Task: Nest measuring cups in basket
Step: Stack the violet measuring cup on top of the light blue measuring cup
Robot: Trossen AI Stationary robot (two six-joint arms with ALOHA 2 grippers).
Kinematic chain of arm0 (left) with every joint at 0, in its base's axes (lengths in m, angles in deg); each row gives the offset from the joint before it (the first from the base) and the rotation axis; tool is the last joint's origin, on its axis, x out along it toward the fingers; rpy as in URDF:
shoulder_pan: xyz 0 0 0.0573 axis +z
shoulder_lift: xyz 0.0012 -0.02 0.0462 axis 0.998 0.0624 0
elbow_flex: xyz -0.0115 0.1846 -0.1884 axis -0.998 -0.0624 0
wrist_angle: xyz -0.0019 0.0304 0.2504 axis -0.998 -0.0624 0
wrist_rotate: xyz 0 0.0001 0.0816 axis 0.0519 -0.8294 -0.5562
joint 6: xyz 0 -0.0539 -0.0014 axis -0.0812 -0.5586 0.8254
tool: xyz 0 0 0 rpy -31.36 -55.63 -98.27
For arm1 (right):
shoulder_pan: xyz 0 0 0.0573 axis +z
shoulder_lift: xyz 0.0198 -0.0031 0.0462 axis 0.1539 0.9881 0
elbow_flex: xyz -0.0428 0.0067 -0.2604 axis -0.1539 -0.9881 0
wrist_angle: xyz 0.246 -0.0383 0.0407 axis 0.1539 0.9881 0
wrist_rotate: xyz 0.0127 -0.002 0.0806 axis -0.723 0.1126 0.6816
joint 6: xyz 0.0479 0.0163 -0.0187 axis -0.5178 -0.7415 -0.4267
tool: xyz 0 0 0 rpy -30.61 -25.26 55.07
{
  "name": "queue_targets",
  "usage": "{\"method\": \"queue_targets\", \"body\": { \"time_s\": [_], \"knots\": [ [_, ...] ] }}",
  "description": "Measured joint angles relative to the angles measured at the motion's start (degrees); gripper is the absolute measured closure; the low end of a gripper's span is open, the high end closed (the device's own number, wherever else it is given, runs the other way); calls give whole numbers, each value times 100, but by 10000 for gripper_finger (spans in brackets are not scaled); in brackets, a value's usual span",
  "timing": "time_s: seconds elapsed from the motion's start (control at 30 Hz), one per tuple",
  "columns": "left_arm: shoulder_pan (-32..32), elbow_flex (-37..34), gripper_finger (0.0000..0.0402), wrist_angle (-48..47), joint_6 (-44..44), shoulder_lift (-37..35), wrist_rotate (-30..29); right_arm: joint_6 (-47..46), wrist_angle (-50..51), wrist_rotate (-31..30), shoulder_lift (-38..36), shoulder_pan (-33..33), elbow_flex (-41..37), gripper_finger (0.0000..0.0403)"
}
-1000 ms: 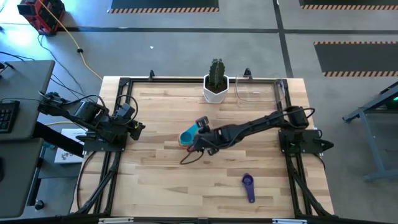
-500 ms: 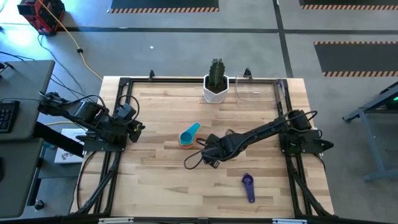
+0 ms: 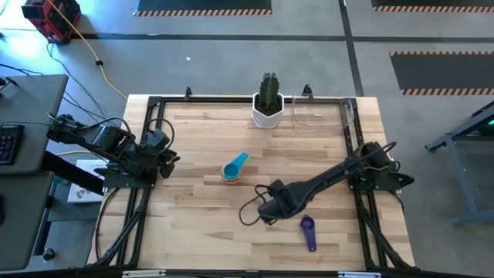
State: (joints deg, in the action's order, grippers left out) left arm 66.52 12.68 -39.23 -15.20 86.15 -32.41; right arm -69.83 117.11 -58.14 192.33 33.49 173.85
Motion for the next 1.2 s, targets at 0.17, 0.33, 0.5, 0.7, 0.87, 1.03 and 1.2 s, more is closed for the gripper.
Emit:
{"method": "queue_targets", "body": {
  "time_s": [0.17,0.33,0.5,0.7,0.87,1.03,1.2],
  "knots": [
    [0,0,298,0,1,0,7,-800,116,100,2,370,0,343],
    [0,0,298,2,2,0,14,-1388,309,301,2,679,0,343],
    [0,0,298,2,2,0,14,-1685,308,366,2,927,0,343],
    [0,0,298,4,-38,-1,14,-2030,295,370,2,1113,-54,343],
    [0,0,298,7,-53,0,14,-2153,-122,628,8,1191,-353,343],
    [0,0,298,7,-188,0,13,-2211,-227,734,10,1192,-505,342],
    [0,0,298,7,-195,0,13,-2268,-25,813,10,1192,-511,342]
  ]
}}
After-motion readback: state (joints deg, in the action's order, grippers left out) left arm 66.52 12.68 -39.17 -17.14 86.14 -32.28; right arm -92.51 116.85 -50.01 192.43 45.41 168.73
